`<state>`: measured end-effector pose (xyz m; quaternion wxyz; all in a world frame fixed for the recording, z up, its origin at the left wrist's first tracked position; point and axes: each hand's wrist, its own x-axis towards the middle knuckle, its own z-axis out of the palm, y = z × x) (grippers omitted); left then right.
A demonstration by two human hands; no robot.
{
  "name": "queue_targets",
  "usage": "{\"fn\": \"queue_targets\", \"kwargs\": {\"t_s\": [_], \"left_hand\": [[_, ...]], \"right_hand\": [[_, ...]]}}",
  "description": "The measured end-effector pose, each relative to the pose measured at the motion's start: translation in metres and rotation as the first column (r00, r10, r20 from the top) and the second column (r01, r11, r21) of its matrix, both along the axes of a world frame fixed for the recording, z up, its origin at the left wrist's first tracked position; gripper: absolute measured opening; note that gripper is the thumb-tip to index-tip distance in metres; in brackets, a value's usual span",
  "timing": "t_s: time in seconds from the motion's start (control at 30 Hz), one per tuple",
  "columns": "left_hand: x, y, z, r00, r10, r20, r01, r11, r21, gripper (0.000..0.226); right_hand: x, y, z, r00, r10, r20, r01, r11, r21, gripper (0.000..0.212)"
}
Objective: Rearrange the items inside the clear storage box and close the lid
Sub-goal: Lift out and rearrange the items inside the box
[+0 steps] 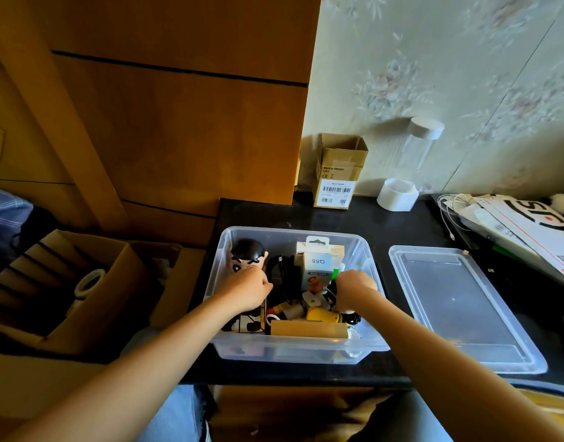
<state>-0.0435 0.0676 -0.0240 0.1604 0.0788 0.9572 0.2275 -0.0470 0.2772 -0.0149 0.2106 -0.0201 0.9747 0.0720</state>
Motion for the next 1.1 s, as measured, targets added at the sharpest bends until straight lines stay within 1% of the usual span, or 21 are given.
{"fn": "queue_targets", "kwargs": {"t_s": [0.07,0.13,0.17,0.2,0.23,0.3,0.37,0.43,0.5,0.57,0.63,0.7,0.73,0.8,0.87,0.9,0.97,1.0,1.03,1.07,1.1], "left_hand": [[0.000,-0.001,-0.001,1.000,-0.010,0.010,0.009,0.999,0.032,0.038],[0.001,-0.004,0.000,1.000,-0.010,0.017,0.008,0.997,0.074,0.033],[0.002,-0.005,0.000,1.000,-0.004,0.017,0.002,0.994,0.109,0.028],[0.002,-0.006,0.000,1.000,0.007,0.013,-0.009,0.986,0.164,0.023],[0.004,-0.005,0.002,1.000,0.025,0.008,-0.027,0.974,0.227,0.020],[0.007,-0.002,0.008,0.998,0.049,-0.025,-0.038,0.942,0.335,0.020],[0.008,0.005,0.016,0.999,0.045,-0.026,-0.030,0.912,0.409,0.024],[0.010,0.014,0.026,0.996,0.035,0.078,-0.069,0.868,0.492,0.028],[0.013,0.021,0.035,0.965,0.025,0.263,-0.185,0.774,0.606,0.028],[0.015,0.022,0.041,0.920,0.028,0.391,-0.298,0.698,0.651,0.031],[0.016,0.019,0.043,0.889,0.055,0.455,-0.378,0.650,0.659,0.033],[0.017,0.015,0.044,0.857,0.078,0.510,-0.448,0.603,0.661,0.033],[0.017,0.013,0.044,0.832,0.075,0.550,-0.489,0.566,0.664,0.033],[0.017,0.011,0.048,0.782,0.082,0.618,-0.573,0.488,0.659,0.031],[0.014,0.010,0.049,0.757,0.146,0.637,-0.622,0.461,0.633,0.029],[0.011,0.008,0.050,0.751,0.183,0.635,-0.636,0.458,0.621,0.027],[0.007,0.006,0.049,0.746,0.239,0.622,-0.651,0.459,0.604,0.026],[0.004,0.004,0.048,0.749,0.261,0.610,-0.651,0.463,0.601,0.027],[0.002,0.002,0.047,0.754,0.284,0.592,-0.647,0.471,0.599,0.027],[-0.001,0.001,0.045,0.761,0.307,0.571,-0.642,0.481,0.597,0.026],[-0.003,0.000,0.044,0.768,0.328,0.549,-0.636,0.491,0.595,0.027]], "right_hand": [[0.001,0.002,0.009,1.000,-0.004,0.010,0.004,1.000,-0.017,0.025],[0.001,0.007,0.020,0.999,-0.032,-0.017,0.031,0.998,-0.056,0.012],[0.001,0.010,0.025,0.998,-0.053,-0.043,0.049,0.995,-0.092,0.011],[0.001,0.012,0.032,0.995,-0.086,-0.051,0.078,0.988,-0.135,0.018],[0.000,0.013,0.038,0.994,-0.102,-0.049,0.091,0.979,-0.184,0.020],[0.001,0.011,0.046,0.993,-0.120,-0.007,0.111,0.938,-0.328,0.014],[0.002,0.003,0.050,0.992,-0.124,0.014,0.115,0.861,-0.495,0.023],[0.005,-0.009,0.051,0.989,-0.146,0.020,0.126,0.767,-0.629,0.023],[0.007,-0.023,0.054,0.979,-0.186,0.078,0.179,0.623,-0.761,0.012],[0.010,-0.033,0.057,0.967,-0.203,0.157,0.238,0.488,-0.840,0.007],[0.013,-0.041,0.061,0.967,-0.126,0.220,0.253,0.428,-0.868,0.007],[0.019,-0.046,0.066,0.964,0.022,0.266,0.236,0.393,-0.889,0.008],[0.021,-0.047,0.068,0.956,0.072,0.284,0.238,0.376,-0.896,0.011],[0.024,-0.044,0.070,0.943,0.107,0.315,0.264,0.334,-0.905,0.025],[0.024,-0.039,0.072,0.947,0.095,0.306,0.262,0.315,-0.912,0.028],[0.022,-0.036,0.072,0.954,0.051,0.295,0.265,0.316,-0.911,0.026],[0.015,-0.032,0.070,0.955,-0.128,0.269,0.296,0.326,-0.898,0.020],[0.010,-0.030,0.068,0.948,-0.214,0.233,0.300,0.367,-0.881,0.018],[0.006,-0.028,0.065,0.945,-0.269,0.185,0.291,0.436,-0.852,0.016],[0.003,-0.027,0.061,0.945,-0.292,0.144,0.281,0.507,-0.815,0.017],[0.000,-0.027,0.057,0.946,-0.300,0.123,0.278,0.556,-0.784,0.020]]}}
